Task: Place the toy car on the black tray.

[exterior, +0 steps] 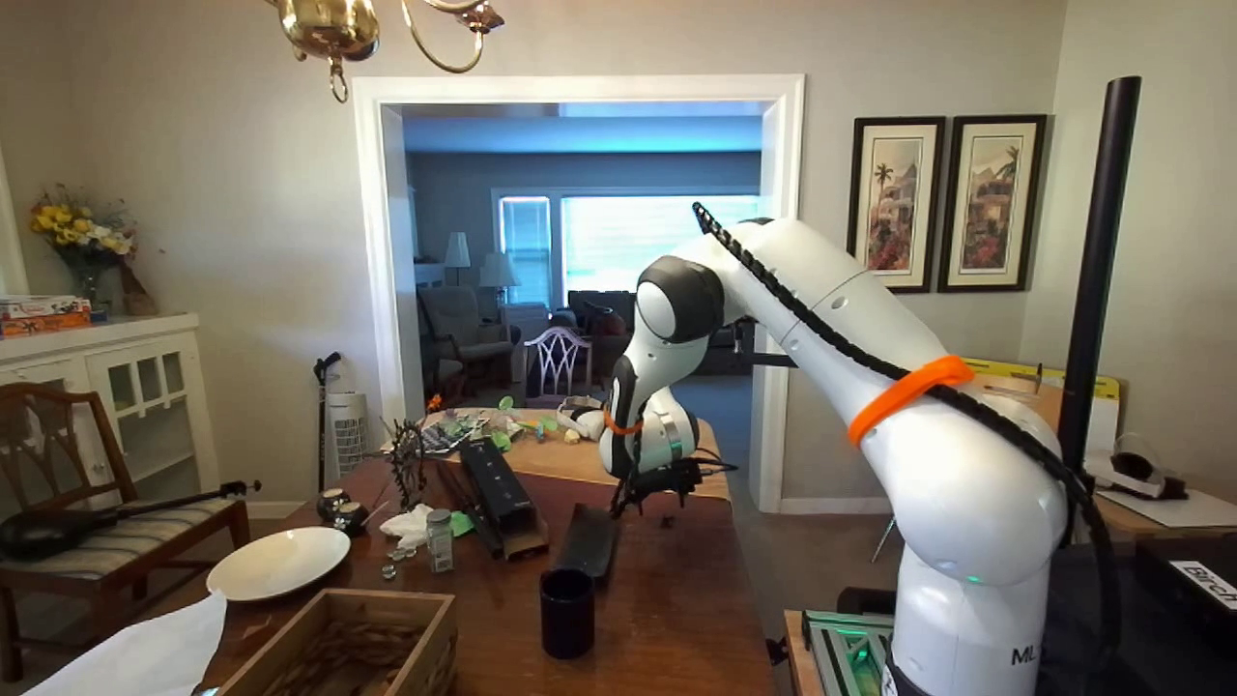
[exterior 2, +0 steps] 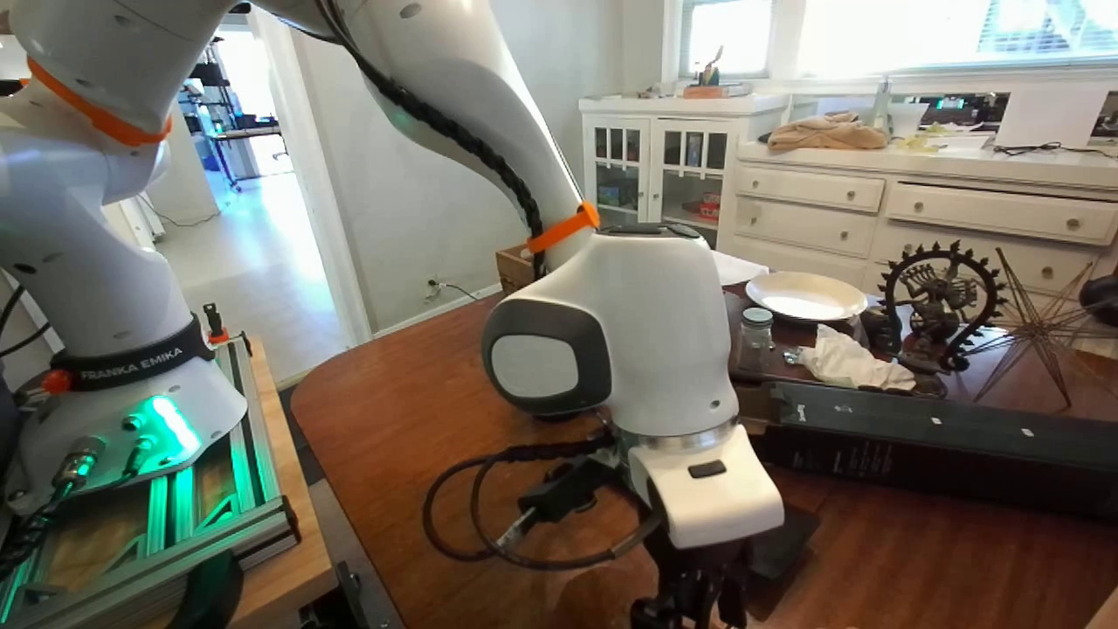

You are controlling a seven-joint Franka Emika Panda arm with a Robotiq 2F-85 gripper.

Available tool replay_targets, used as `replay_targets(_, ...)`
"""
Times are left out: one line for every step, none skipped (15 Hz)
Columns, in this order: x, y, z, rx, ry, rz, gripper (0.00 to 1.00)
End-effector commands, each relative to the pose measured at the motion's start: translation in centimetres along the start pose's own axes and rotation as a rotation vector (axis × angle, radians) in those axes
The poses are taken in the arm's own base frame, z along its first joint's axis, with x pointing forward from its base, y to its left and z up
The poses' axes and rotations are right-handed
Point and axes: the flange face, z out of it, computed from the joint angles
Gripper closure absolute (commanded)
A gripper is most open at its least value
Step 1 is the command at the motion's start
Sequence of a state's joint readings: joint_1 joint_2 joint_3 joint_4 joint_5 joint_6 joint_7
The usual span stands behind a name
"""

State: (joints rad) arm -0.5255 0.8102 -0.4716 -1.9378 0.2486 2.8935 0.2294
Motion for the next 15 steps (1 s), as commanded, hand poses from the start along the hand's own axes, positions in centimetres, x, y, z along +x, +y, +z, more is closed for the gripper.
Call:
replay_targets(-0.3, -0.2, 0.7, -0.046, 0.018, -0.042, 0.0)
replay_targets(-0.4, -0.2, 0.9, -0.053, 0.02, -0.051, 0.0)
replay_targets(-0.4, -0.2, 1.0, -0.058, 0.021, -0.06, 0.0)
replay_targets(-0.4, -0.2, 1.1, -0.064, 0.022, -0.068, 0.07)
replay_targets(-0.5, -0.2, 1.2, -0.069, 0.022, -0.076, 0.17)
replay_targets(-0.5, -0.2, 1.3, -0.073, 0.023, -0.081, 0.19)
replay_targets(-0.5, -0.1, 1.3, -0.078, 0.022, -0.081, 0.1)
replay_targets(-0.5, -0.1, 1.4, -0.08, 0.022, -0.077, 0.06)
replay_targets(-0.5, -0.1, 1.5, -0.084, 0.022, -0.062, 0.02)
replay_targets(-0.5, 0.0, 1.4, -0.086, 0.026, -0.049, 0.0)
replay_targets(-0.6, -0.1, 1.5, -0.085, 0.032, -0.036, 0.0)
replay_targets(-0.6, 0.0, 1.5, -0.084, 0.038, -0.021, 0.0)
replay_targets(-0.5, 0.0, 1.6, -0.082, 0.043, -0.007, 0.0)
replay_targets(-0.5, 0.0, 1.7, -0.08, 0.049, 0.011, 0.0)
replay_targets(-0.3, 0.0, 1.8, -0.081, 0.05, 0.027, 0.0)
